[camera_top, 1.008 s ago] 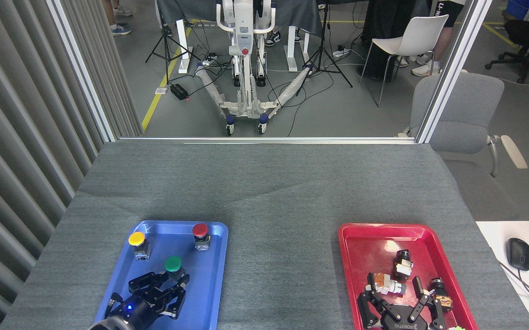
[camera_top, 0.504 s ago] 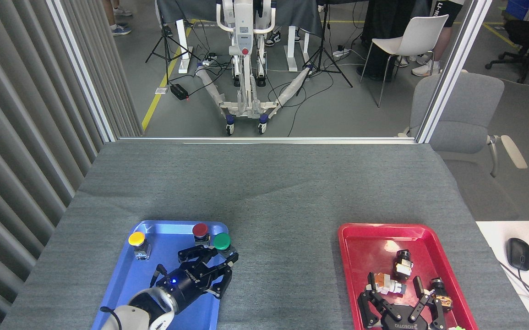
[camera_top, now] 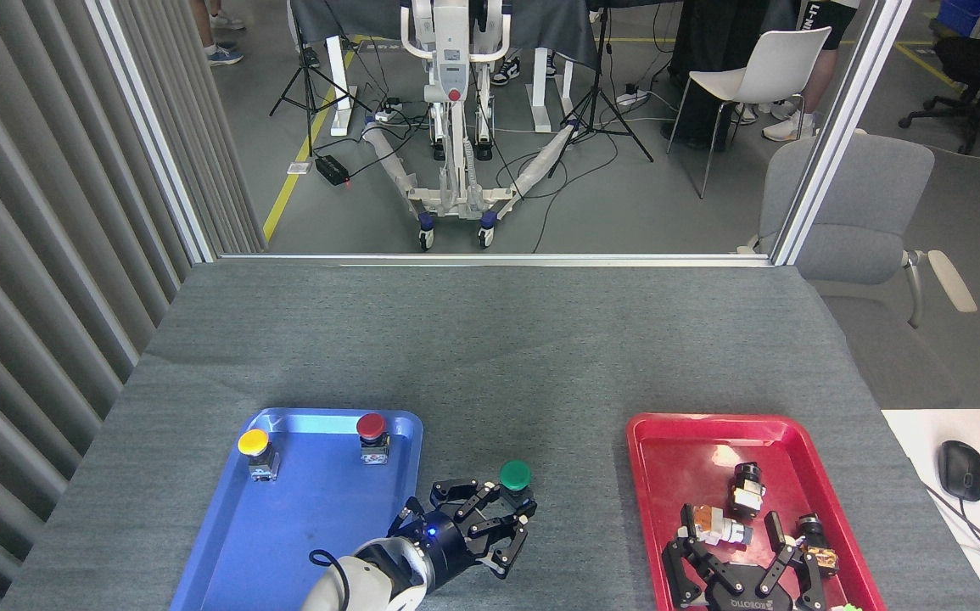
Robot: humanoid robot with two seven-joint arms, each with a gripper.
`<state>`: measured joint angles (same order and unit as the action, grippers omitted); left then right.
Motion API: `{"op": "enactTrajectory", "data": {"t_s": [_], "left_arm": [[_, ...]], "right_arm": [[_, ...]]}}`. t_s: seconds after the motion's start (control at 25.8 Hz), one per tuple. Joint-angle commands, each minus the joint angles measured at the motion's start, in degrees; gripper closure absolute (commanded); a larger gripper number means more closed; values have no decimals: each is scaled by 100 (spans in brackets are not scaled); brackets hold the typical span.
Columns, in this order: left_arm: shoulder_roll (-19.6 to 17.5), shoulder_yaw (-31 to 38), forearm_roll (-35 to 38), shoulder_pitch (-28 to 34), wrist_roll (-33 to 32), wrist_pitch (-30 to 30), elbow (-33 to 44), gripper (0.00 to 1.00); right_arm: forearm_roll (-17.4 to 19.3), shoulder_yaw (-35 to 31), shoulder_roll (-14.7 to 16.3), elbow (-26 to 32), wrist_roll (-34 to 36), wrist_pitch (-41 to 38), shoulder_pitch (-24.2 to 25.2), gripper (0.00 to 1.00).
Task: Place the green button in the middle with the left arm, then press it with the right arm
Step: 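Set the green button on the table and return left gripper to tray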
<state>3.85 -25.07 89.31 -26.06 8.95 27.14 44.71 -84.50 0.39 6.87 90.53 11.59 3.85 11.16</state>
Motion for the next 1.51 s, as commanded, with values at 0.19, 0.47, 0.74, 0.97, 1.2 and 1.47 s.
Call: {"op": "enactTrajectory", "data": {"t_s": [0.19, 0.47, 0.74, 0.97, 1.2, 1.47], "left_arm": [[221, -428, -28, -5, 62, -543, -410, 82], [283, -384, -177, 250, 291, -894, -76, 1], [107, -349, -160, 962, 238, -1097, 1400, 1], [-816, -243, -160, 1946, 309, -3426, 3483, 1], [-1053, 794, -432, 2570, 317, -4076, 3747, 1], [-1079, 1057, -573, 2764, 493, -3883, 3940, 1]], "right_arm": [[-5, 5, -1, 0, 1, 2, 0, 0], [4, -4, -1, 8, 1, 2, 0, 0], [-5, -4, 8, 0, 1, 2, 0, 0], [4, 5, -1, 0, 1, 2, 0, 0], [4, 5, -27, -27, 19, 2, 0, 0], [4, 49, -27, 0, 19, -7, 0, 0]]}}
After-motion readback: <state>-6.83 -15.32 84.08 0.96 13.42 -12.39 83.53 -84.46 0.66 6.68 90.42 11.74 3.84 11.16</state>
